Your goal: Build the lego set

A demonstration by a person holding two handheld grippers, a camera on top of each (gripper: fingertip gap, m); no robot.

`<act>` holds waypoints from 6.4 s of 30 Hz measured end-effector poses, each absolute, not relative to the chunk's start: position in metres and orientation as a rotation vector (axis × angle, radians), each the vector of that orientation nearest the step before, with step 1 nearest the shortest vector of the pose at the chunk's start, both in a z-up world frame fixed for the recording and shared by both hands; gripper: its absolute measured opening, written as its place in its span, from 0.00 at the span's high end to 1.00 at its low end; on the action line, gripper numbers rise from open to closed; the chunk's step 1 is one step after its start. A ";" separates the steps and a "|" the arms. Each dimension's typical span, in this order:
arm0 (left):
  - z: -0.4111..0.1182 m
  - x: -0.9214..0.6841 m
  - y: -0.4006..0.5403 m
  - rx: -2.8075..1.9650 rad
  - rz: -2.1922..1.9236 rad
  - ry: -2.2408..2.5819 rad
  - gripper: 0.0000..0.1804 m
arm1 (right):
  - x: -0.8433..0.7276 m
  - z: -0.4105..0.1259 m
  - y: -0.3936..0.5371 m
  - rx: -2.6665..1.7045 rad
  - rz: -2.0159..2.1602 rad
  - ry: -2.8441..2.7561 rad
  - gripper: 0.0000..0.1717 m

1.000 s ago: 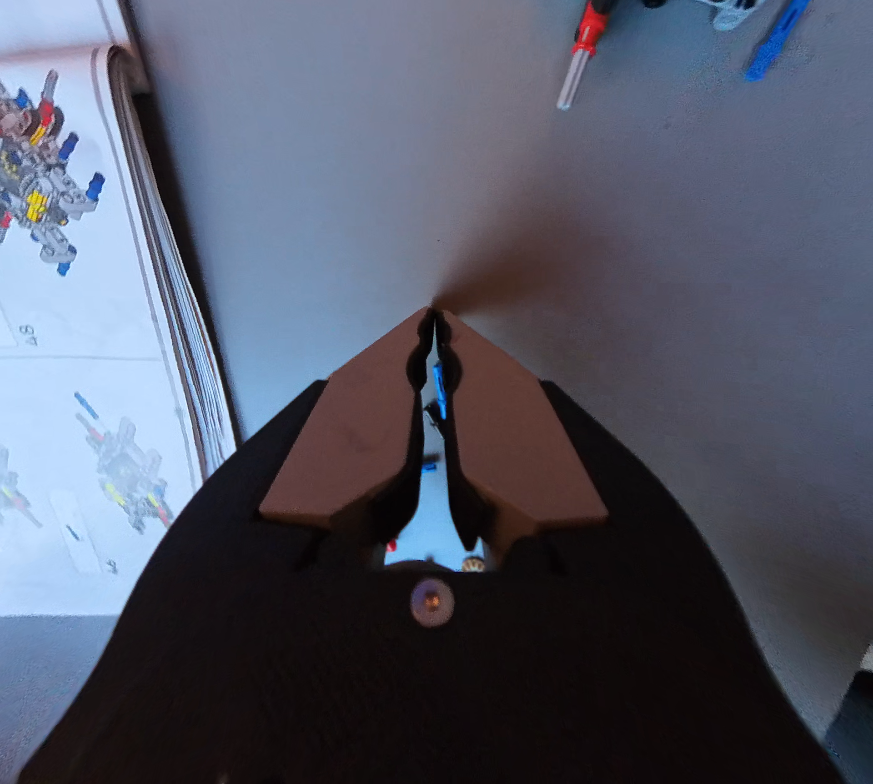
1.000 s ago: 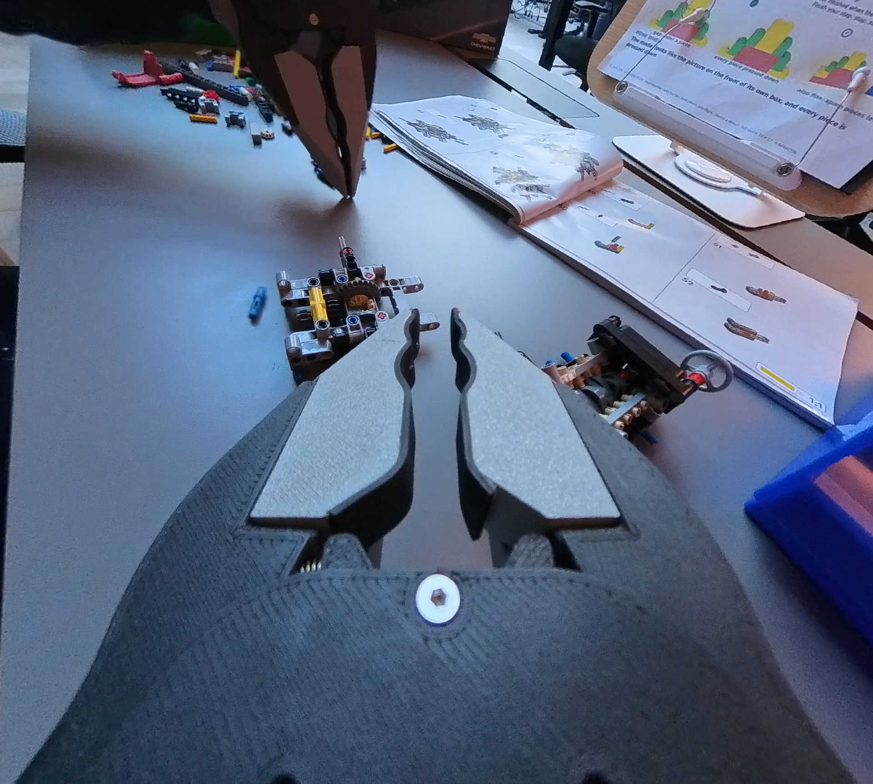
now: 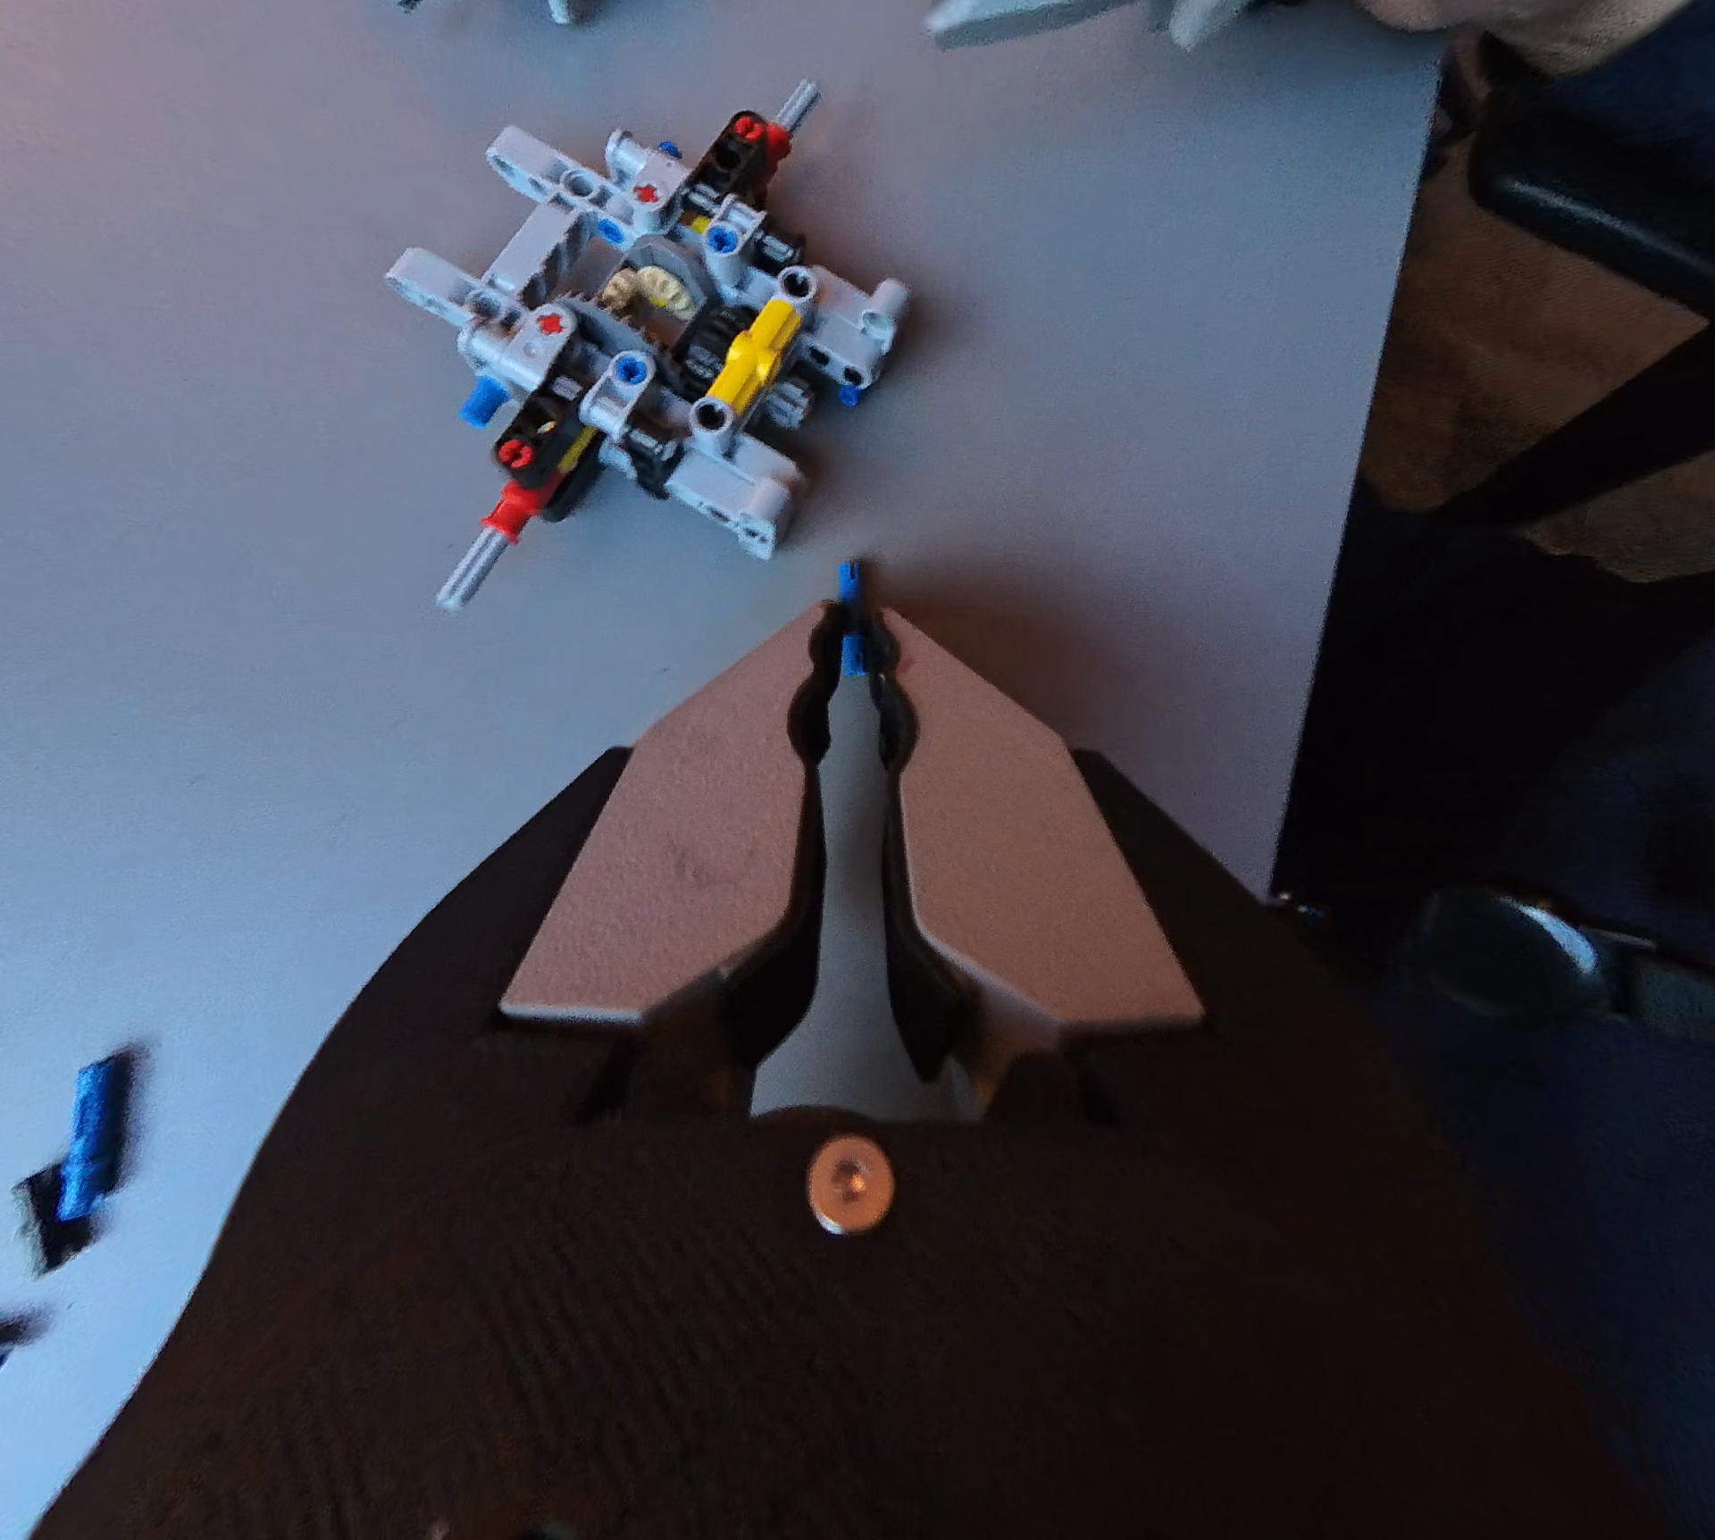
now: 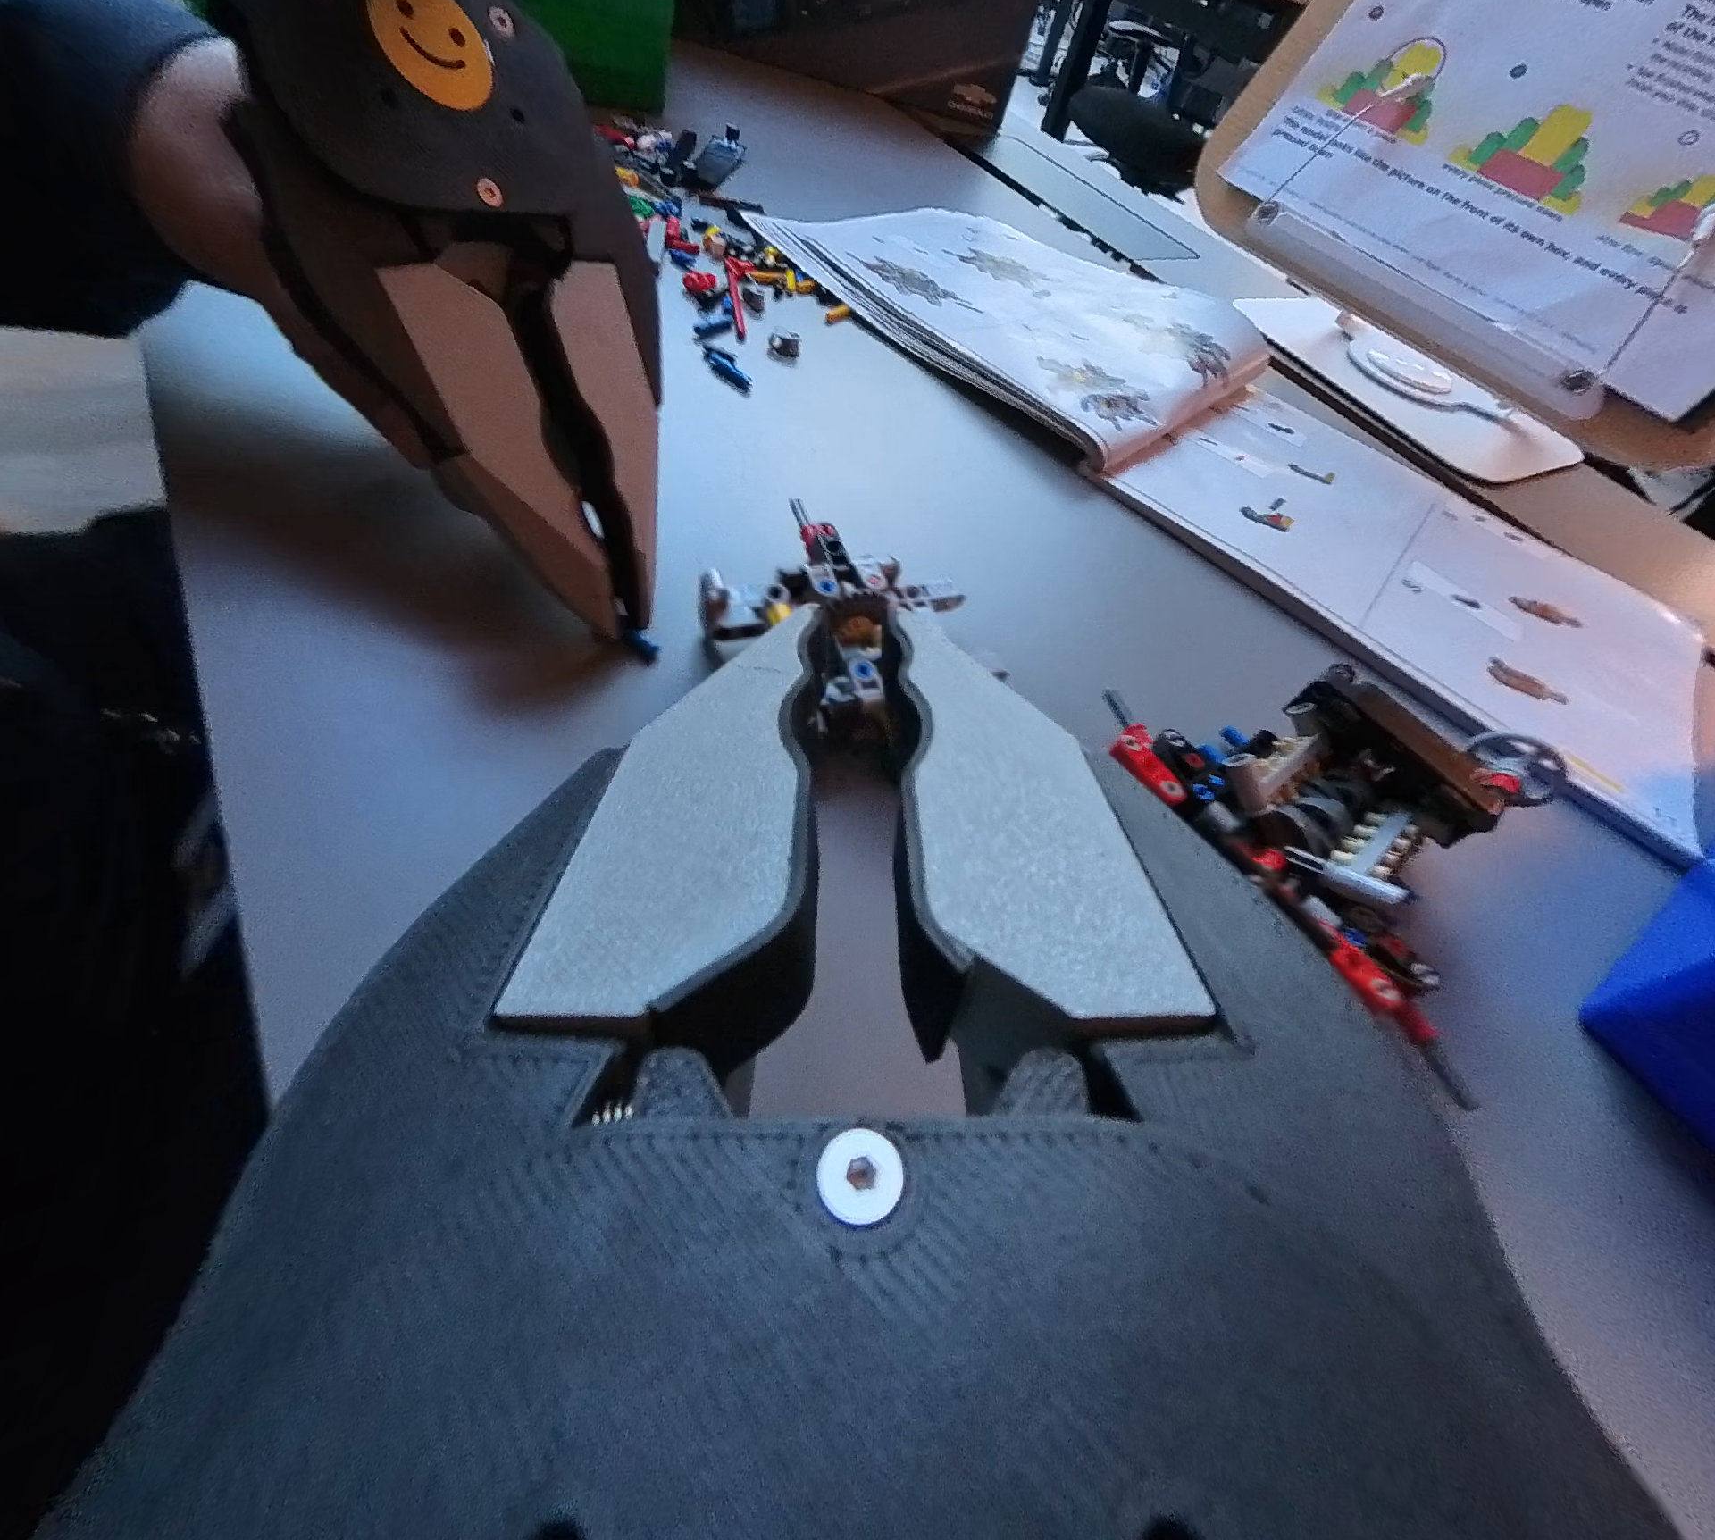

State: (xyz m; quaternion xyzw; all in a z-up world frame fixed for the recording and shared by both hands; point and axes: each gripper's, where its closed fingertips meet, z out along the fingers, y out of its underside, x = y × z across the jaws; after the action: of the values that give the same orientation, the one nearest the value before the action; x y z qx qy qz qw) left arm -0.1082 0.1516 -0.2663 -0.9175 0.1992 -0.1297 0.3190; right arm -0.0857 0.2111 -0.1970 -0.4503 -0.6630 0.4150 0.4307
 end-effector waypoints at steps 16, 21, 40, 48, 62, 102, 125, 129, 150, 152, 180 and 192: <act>-0.265 -0.126 0.139 -2.352 -0.446 0.457 0.99 | -0.129 -0.234 0.160 -1.180 0.665 -1.960 1.00; -0.265 -0.120 0.139 -2.324 -0.521 0.460 0.99 | -0.101 -0.249 0.192 -1.288 0.517 -1.954 1.00; -0.264 -0.110 0.139 -2.317 -0.520 0.474 0.99 | -0.080 -0.243 0.200 -1.374 0.564 -1.913 1.00; -0.253 -0.063 0.140 -2.271 -0.738 0.434 0.99 | -0.053 -0.234 0.180 -1.328 0.710 -1.793 0.90; -0.195 -0.051 0.165 -1.734 -1.608 -0.408 0.99 | -0.051 -0.194 0.155 -1.124 0.687 -1.560 0.87; -0.184 -0.045 0.181 -1.434 -1.492 -0.652 0.99 | -0.056 -0.192 0.174 -1.375 0.825 -1.341 0.95; -0.194 -0.067 0.189 -1.966 -0.891 0.087 0.92 | -0.024 -0.249 0.215 -1.633 0.690 -1.501 1.00; -0.200 -0.075 0.204 -2.135 -0.594 0.509 0.90 | -0.026 -0.255 0.213 -1.695 0.746 -1.539 1.00; -0.244 -0.054 0.244 -2.334 -0.104 1.383 0.87 | -0.016 -0.260 0.228 -1.770 0.861 -1.523 0.99; -0.248 -0.052 0.248 -2.360 -0.102 1.368 0.87 | -0.014 -0.261 0.232 -1.772 0.860 -1.518 0.99; -0.191 -0.067 0.255 -2.131 -0.534 0.718 0.92 | -0.029 -0.238 0.230 -1.748 1.029 -1.462 1.00; -0.182 -0.130 0.199 -1.798 -0.628 0.229 0.92 | -0.077 -0.220 0.207 -1.598 1.074 -1.553 1.00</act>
State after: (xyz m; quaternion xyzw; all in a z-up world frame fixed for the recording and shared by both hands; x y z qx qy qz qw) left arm -0.1299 0.1987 -0.1817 -0.7674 0.0977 -0.2679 0.5742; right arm -0.0774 0.2074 -0.2201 -0.6104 -0.5931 0.4102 0.3277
